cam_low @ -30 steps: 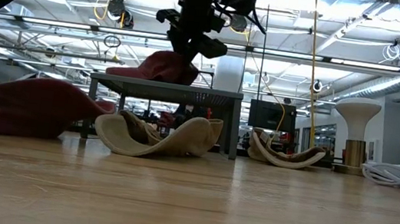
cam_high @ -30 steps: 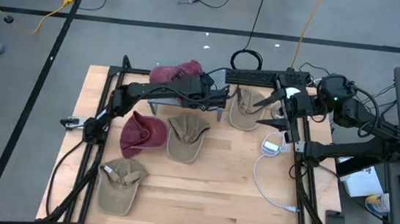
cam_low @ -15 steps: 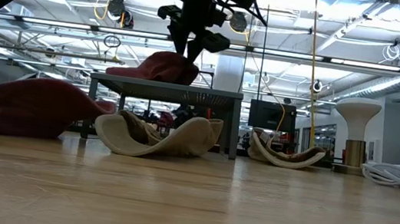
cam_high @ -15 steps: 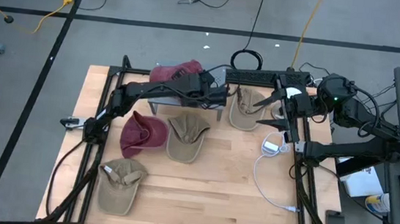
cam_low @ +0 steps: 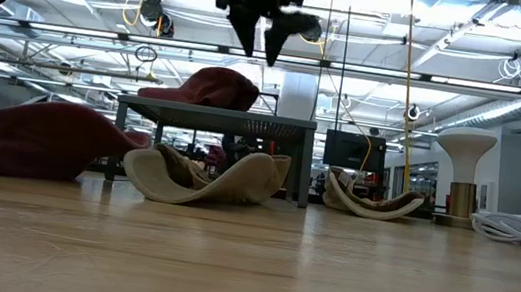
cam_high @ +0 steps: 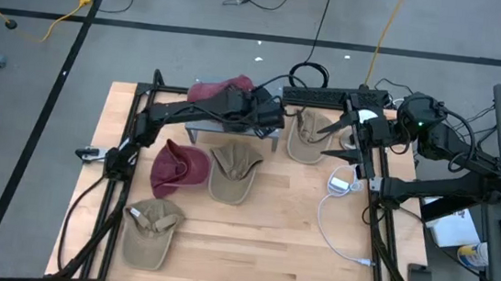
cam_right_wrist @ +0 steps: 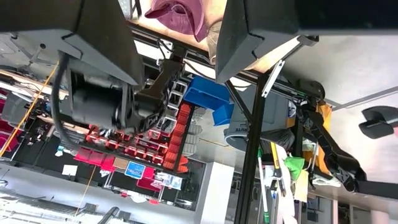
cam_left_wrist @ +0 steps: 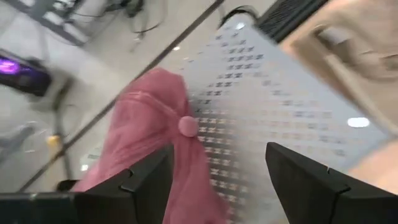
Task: Pick & Place hat
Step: Stack the dark red cap on the dark red cap on the shelf
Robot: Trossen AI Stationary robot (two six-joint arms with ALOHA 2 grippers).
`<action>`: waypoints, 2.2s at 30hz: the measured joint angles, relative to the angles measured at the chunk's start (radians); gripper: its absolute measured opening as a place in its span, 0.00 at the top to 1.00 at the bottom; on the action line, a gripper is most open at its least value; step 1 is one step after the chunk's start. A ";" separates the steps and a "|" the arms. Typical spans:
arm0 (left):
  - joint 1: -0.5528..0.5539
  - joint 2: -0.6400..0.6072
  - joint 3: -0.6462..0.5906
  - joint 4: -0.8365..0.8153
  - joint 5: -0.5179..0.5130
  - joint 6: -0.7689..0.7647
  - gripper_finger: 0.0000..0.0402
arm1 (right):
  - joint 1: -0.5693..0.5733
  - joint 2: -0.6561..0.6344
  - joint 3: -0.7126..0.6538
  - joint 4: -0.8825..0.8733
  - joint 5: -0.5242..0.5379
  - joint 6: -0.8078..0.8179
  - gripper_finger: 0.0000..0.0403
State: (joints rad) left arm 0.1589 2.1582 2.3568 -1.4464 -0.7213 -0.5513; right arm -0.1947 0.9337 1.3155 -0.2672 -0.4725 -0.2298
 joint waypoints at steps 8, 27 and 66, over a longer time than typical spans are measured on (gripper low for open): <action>-0.024 -0.074 0.000 0.063 0.257 -0.021 0.37 | 0.000 0.000 0.000 0.000 0.000 0.032 0.50; -0.087 -0.191 -0.001 -0.053 0.661 0.080 0.35 | 0.000 0.000 0.000 -0.064 0.004 0.087 0.50; -0.335 -0.249 -0.797 -0.033 0.514 0.206 0.31 | 0.000 0.144 0.000 -0.126 0.106 0.297 0.50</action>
State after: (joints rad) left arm -0.1759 1.9087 1.5594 -1.4792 -0.2069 -0.3454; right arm -0.1944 1.0779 1.3151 -0.3935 -0.3665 0.0676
